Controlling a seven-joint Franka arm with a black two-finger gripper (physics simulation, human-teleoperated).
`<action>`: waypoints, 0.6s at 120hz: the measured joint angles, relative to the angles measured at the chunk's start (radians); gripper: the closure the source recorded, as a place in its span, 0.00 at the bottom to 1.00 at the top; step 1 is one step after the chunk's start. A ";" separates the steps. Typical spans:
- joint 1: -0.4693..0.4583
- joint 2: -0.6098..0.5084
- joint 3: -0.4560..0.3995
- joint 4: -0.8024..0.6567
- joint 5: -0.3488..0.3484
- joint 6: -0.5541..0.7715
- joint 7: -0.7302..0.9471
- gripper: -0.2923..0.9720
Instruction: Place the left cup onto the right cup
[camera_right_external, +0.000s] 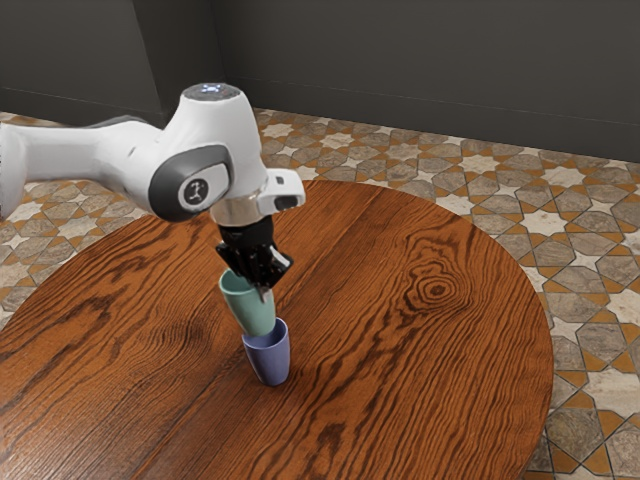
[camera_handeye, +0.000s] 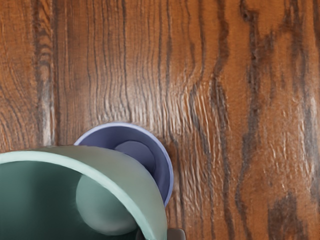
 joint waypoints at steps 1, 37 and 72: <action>0.000 0.002 0.000 0.000 0.000 0.001 -0.001 0.85; 0.005 0.036 0.000 0.002 0.001 0.042 -0.017 0.85; 0.018 0.051 -0.007 -0.001 -0.002 0.054 -0.027 0.85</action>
